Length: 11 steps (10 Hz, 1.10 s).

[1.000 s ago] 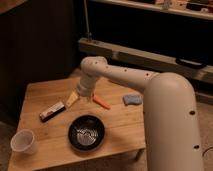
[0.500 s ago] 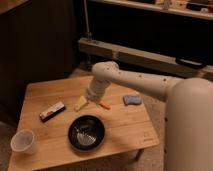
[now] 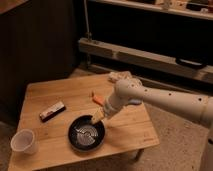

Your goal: Pick up the ceramic bowl

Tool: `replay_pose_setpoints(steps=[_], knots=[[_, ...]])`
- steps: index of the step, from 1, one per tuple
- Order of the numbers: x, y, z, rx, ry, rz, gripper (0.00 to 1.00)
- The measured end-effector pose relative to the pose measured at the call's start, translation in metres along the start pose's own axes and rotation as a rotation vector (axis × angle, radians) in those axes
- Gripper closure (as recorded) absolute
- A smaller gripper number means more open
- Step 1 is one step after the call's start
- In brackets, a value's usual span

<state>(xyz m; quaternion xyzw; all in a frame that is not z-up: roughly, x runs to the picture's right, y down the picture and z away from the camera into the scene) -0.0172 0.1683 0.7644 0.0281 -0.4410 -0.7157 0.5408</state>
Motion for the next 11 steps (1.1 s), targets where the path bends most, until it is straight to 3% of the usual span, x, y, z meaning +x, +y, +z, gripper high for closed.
replay_pose_setpoints(steps=[2, 4, 8, 11], knots=[[0.004, -0.007, 0.016, 0.015, -0.009, 0.000, 0.43], [0.008, -0.013, 0.029, -0.007, -0.032, 0.016, 0.43], [-0.019, 0.003, 0.023, -0.041, -0.035, 0.074, 0.43], [-0.026, 0.009, 0.045, -0.014, -0.057, 0.091, 0.43]])
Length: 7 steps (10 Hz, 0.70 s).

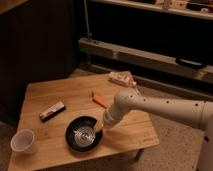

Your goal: Pick up the ceramic bowl

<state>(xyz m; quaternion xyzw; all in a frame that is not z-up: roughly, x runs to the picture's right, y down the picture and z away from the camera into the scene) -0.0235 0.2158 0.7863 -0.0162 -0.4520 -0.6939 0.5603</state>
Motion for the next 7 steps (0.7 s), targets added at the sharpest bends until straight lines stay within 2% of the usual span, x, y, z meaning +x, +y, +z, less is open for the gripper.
replay_pose_setpoints(steps=[3, 4, 7], knots=[[-0.001, 0.005, 0.018, 0.029, -0.020, 0.009, 0.43], [0.000, 0.006, 0.020, 0.037, -0.023, 0.009, 0.49], [0.008, 0.002, 0.028, 0.052, -0.036, -0.003, 0.81]])
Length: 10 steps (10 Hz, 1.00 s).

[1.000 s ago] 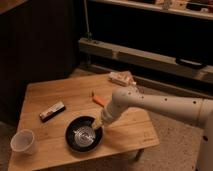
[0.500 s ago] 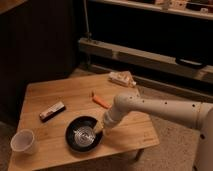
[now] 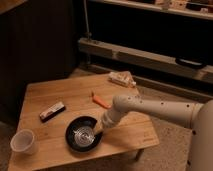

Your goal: Pick up the ceramic bowl

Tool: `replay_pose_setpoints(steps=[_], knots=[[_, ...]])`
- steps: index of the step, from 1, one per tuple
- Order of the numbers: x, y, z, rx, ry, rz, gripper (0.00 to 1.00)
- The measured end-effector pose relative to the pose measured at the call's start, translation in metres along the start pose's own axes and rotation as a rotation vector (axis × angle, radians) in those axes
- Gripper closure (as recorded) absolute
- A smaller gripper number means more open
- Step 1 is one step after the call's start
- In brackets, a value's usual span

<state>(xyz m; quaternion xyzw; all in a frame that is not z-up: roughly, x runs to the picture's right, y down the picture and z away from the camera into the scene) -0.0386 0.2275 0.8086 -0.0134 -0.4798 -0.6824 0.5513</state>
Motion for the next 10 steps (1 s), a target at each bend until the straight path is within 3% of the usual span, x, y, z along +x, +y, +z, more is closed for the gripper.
replay_pose_setpoints(steps=[2, 5, 8, 10], knots=[[0.007, -0.004, 0.003, 0.015, 0.000, -0.012, 0.98], [0.012, -0.017, -0.018, 0.034, 0.049, -0.043, 1.00], [0.019, -0.054, -0.079, 0.001, 0.100, -0.075, 1.00], [0.029, -0.080, -0.133, -0.001, 0.150, -0.088, 1.00]])
